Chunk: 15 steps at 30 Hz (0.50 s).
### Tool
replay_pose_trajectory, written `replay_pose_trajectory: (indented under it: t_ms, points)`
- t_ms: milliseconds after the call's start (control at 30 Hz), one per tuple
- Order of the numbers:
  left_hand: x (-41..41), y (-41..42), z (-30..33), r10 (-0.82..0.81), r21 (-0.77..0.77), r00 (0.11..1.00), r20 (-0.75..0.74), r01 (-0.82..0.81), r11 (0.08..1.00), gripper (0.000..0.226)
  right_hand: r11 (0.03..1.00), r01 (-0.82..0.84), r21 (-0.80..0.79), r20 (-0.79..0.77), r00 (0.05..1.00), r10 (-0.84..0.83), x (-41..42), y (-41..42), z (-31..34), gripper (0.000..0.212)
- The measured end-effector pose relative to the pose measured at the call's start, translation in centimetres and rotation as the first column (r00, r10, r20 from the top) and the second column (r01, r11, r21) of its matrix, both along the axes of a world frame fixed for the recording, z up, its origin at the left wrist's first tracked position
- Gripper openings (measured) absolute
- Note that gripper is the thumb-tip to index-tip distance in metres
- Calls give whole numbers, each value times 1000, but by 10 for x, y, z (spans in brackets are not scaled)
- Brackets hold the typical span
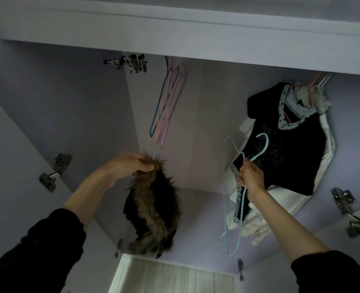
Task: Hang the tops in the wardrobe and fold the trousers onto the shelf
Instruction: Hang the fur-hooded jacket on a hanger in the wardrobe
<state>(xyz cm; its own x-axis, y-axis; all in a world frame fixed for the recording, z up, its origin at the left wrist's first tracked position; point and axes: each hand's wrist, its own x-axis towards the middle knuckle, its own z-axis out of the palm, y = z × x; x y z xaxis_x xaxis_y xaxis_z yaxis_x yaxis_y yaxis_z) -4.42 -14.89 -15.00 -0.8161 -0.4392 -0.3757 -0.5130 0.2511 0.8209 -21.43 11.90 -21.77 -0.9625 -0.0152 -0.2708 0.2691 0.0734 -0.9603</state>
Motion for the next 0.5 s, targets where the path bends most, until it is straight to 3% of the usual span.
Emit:
replay_pose_trajectory:
  t_ms: [133,333,500]
  points:
    - [3,-2,-4,6,-17,1000,8,-6,1000,21,992,-50,119,57,997,43,2,11,-10,32]
    - [7,-9,-15,40,-68,999,-19,-41,997,24,978,-189,91,129,976,176,5,8,-18,17]
    - [11,-20,-24,51,-350,999,-2,-49,935,22,920,-356,162,-10,932,362,10,10,-17,34]
